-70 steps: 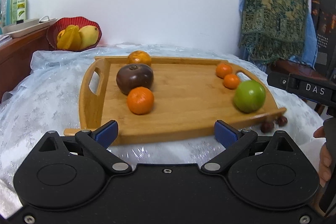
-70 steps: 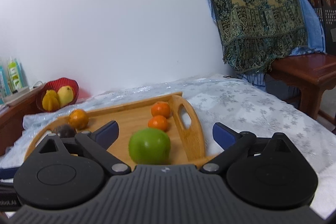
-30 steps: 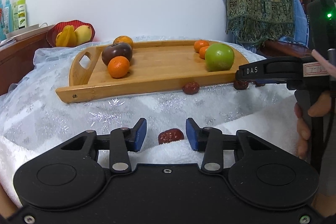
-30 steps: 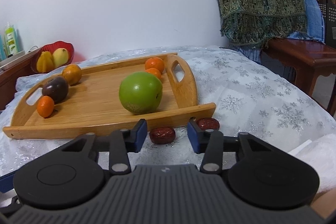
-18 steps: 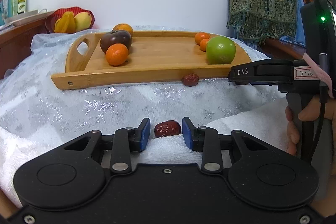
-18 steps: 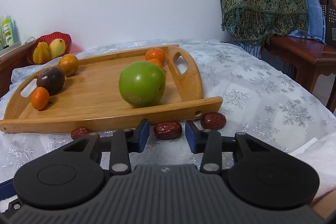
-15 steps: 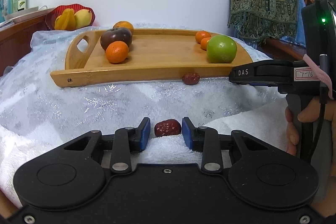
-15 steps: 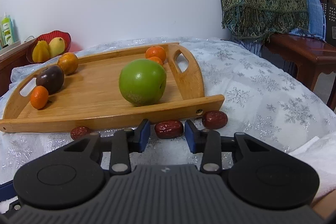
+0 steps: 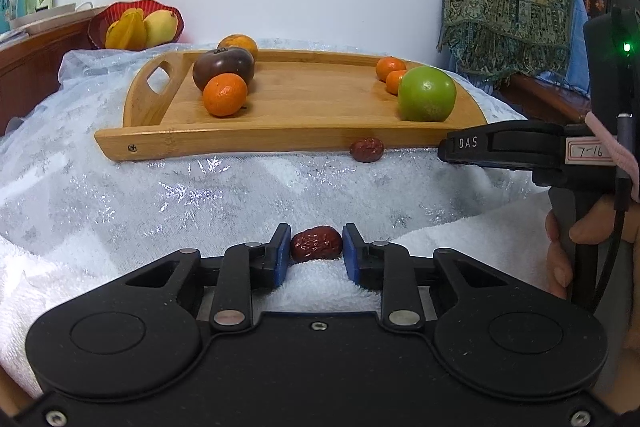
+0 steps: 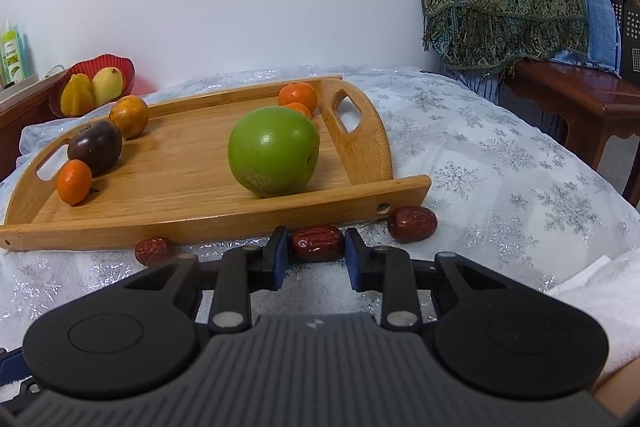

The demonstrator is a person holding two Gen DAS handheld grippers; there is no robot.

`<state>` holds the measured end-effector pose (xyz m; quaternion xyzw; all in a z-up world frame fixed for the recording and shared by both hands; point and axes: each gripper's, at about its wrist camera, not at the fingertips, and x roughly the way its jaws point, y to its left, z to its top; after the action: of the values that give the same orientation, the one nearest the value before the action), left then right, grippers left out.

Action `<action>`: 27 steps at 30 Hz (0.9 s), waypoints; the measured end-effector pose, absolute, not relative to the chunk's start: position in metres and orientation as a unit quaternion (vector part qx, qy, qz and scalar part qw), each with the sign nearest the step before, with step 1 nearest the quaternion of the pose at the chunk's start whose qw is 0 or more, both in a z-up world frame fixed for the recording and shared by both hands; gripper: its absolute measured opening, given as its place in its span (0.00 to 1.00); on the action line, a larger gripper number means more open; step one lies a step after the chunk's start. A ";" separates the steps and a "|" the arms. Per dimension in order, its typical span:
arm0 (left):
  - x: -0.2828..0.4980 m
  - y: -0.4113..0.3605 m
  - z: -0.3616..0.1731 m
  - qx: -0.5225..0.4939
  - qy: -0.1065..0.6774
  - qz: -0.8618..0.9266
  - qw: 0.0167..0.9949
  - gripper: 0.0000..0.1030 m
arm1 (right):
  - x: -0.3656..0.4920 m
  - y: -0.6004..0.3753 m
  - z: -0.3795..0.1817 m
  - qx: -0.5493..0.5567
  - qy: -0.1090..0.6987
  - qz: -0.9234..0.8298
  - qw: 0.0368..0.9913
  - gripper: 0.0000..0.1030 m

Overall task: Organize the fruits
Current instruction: 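Carry both red dates over the bamboo tray with both grippers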

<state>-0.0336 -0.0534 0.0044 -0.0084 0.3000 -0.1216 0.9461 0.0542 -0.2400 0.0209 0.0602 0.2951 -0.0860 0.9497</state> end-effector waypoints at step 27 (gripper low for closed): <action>0.033 -0.049 0.066 -0.010 0.227 -0.098 0.969 0.25 | 0.054 -0.240 0.064 0.070 0.206 -0.035 0.975 0.33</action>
<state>0.0328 -0.0495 0.0659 -0.0097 0.2269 -0.0982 0.9689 0.0543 -0.2401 0.0644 0.0704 0.2059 -0.0346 0.9754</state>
